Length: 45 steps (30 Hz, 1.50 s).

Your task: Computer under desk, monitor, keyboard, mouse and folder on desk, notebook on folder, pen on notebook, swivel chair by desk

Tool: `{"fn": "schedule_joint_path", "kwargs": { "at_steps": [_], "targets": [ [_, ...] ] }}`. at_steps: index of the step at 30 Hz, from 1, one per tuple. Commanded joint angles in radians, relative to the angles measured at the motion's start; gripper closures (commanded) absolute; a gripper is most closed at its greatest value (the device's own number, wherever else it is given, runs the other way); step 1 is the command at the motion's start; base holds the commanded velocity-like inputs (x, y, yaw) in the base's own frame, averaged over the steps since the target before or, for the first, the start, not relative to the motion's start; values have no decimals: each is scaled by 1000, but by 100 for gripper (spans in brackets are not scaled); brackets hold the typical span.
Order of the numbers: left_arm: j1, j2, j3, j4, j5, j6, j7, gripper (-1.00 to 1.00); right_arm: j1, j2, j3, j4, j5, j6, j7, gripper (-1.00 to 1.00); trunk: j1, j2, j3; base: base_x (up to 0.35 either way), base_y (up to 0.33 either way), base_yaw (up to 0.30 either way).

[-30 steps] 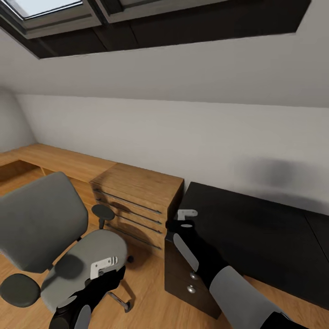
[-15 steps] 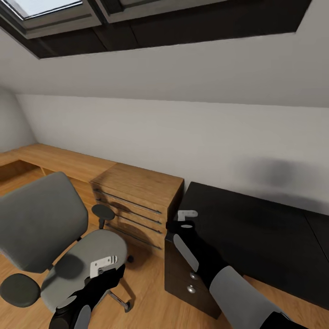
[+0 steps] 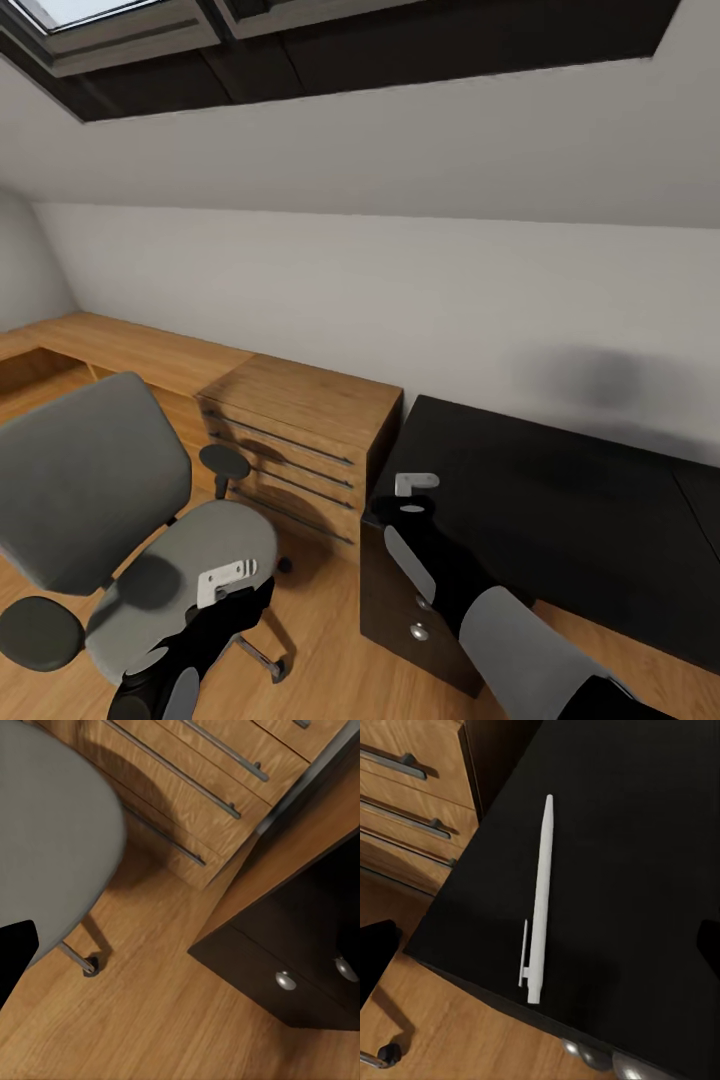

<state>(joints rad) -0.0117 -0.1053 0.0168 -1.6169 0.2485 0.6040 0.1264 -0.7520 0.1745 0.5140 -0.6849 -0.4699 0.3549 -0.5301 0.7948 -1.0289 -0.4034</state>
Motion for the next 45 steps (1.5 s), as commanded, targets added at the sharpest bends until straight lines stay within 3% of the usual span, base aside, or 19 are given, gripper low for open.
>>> {"fn": "schedule_joint_path", "kwargs": {
  "at_steps": [1, 6, 11, 26, 37, 45],
  "targets": [
    [-1, -1, 0, -1, 11, 5, 7, -100, -1, -1, 3, 1, 13, -6, -3, -100, 4, -8, -4, 0, 0, 0],
    [-1, -1, 1, -1, 11, 5, 7, -100, -1, -7, 2, 18, 51, -24, 16, -100, 4, -8, -4, 0, 0, 0],
    [-1, 1, 4, -1, 11, 6, 7, -100, -1, -12, 2, 28, 64, -47, 25, -100, 4, -8, -4, 0, 0, 0],
    [-1, 3, 6, -1, 11, 4, 5, -100, -9, -11, -1, 139, 55, -53, 31, -100, 4, -8, -4, 106, 0, 0],
    [-2, 3, 5, -1, 11, 5, 7, -100, -16, -11, -3, 195, 54, -88, 125, -100, 4, -8, -4, 12, 0, 0],
    [-2, 3, 5, -1, 11, 6, 7, -100, -20, -10, -3, 208, 53, -99, 138, -100, 4, -8, -4, 0, 0, 0]
  ]
}}
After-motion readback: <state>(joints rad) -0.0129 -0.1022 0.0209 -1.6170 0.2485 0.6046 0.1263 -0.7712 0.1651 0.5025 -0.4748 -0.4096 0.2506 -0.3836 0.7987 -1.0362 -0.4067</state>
